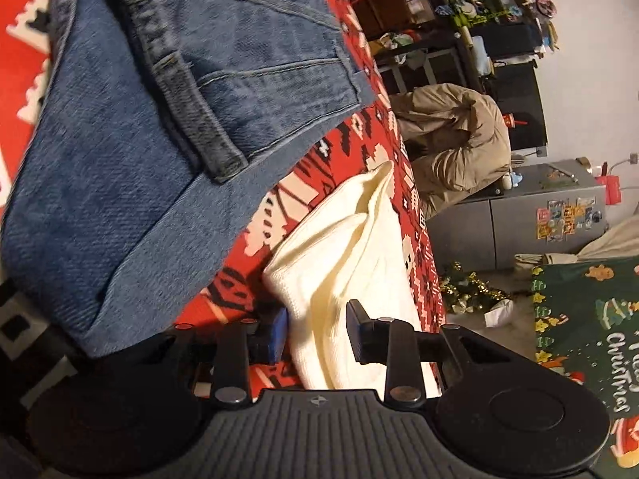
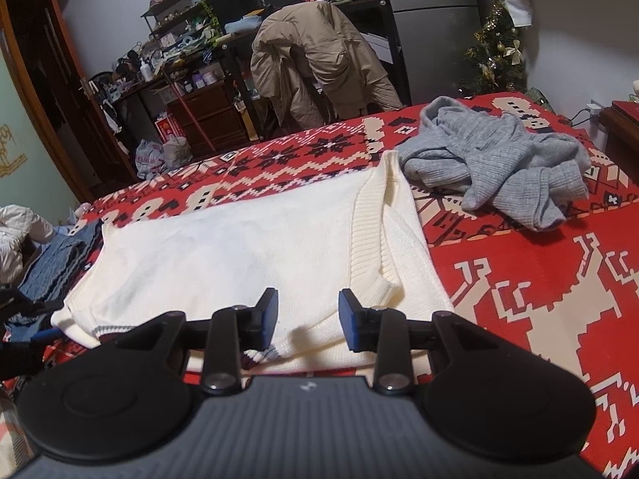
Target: Fold clothes
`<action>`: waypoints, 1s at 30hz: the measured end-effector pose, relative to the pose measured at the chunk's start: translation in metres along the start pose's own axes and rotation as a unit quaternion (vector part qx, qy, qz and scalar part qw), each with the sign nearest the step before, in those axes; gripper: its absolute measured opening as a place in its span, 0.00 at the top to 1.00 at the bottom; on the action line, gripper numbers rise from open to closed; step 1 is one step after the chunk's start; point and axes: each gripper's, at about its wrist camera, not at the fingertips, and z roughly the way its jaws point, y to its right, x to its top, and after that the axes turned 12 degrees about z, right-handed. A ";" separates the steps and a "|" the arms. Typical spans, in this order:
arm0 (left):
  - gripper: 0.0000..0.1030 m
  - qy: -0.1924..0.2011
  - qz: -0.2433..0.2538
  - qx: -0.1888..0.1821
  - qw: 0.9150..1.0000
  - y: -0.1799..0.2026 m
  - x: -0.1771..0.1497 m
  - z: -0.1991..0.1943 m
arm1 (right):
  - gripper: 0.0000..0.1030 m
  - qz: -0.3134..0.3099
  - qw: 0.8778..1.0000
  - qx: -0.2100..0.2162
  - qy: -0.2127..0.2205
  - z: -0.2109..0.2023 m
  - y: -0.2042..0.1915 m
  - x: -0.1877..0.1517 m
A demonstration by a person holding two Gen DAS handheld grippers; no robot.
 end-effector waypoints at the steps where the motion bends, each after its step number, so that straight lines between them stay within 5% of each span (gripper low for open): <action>1: 0.70 0.006 0.009 0.003 1.000 0.003 0.000 0.000 | 0.64 -0.001 1.000 0.000 -0.001 0.000 0.000 0.000; 8: 0.70 0.051 0.120 0.013 0.991 0.036 -0.003 0.002 | 0.63 -0.009 1.000 0.002 -0.005 0.003 -0.002 -0.001; 12: 0.70 0.037 0.132 0.066 0.988 0.038 -0.001 0.015 | 0.61 -0.012 1.000 0.001 -0.005 0.004 -0.003 0.000; 16: 0.73 0.044 0.117 0.069 0.990 0.032 0.001 0.015 | 0.60 -0.010 1.000 0.006 -0.003 0.003 -0.004 0.001; 22: 0.91 0.069 0.165 0.064 0.982 0.048 -0.001 0.014 | 0.59 -0.016 1.000 0.011 0.001 0.000 -0.007 0.003; 25: 0.92 0.093 0.224 0.055 0.969 0.068 -0.007 0.008 | 0.59 -0.016 1.000 0.011 0.002 0.000 -0.006 0.003; 26: 0.92 0.102 0.264 0.051 0.958 0.080 -0.013 0.005 | 0.59 -0.014 1.000 0.011 0.003 0.000 -0.006 0.004; 30: 0.92 0.125 0.443 0.027 0.887 0.135 -0.053 0.001 | 0.59 -0.006 1.000 0.013 0.007 -0.001 -0.003 0.007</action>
